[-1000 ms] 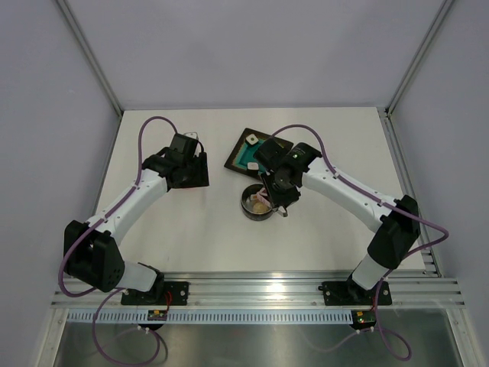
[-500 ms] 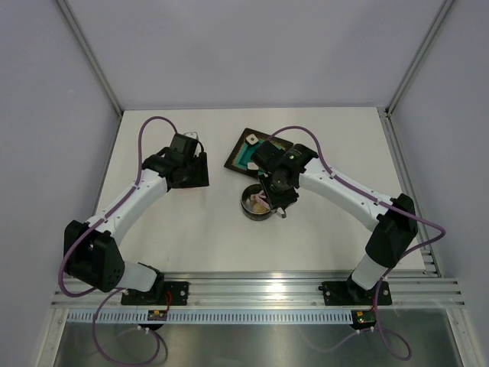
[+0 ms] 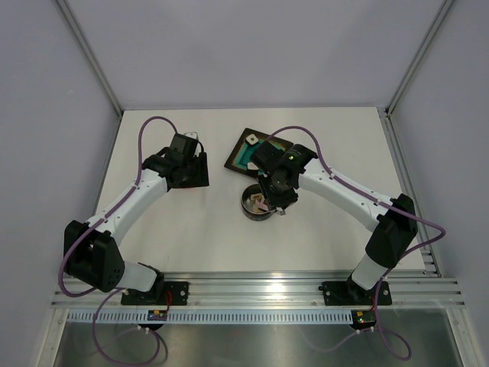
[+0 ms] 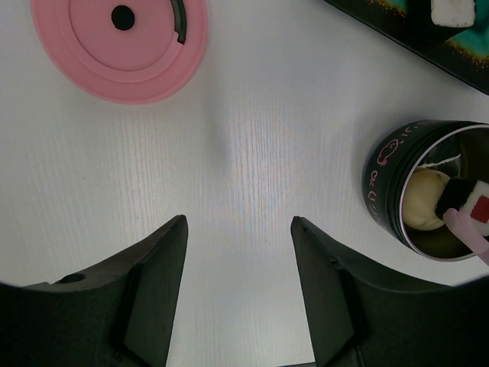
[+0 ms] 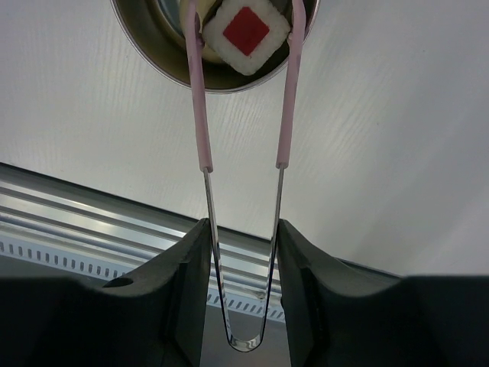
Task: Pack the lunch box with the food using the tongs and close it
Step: Place the fake food in the packing box.
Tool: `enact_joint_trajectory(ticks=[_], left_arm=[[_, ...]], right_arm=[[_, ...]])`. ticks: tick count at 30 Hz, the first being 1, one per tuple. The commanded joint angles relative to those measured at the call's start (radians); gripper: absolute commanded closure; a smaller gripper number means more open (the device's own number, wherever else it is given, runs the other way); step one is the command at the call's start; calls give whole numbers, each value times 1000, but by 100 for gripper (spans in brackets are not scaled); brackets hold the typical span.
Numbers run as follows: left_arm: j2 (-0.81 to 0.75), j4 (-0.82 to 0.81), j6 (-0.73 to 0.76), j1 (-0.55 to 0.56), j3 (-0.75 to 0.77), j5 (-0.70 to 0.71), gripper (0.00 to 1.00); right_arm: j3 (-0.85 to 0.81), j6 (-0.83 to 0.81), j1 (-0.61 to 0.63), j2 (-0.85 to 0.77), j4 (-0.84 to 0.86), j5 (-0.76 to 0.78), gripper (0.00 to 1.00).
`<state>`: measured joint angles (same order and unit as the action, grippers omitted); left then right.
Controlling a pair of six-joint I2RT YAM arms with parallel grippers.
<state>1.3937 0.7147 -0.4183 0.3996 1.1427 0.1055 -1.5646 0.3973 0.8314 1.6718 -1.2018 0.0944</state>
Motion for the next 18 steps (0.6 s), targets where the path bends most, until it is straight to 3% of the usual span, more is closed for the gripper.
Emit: enact_joint_trajectory(ticks=[1, 18], left_arm=[[-28, -35, 6, -5, -4, 7, 39], [-38, -32, 6, -5, -9, 10, 39]], right_arm=[[-40, 9, 12, -4, -10, 24, 55], [-126, 6, 20, 0, -24, 57, 56]])
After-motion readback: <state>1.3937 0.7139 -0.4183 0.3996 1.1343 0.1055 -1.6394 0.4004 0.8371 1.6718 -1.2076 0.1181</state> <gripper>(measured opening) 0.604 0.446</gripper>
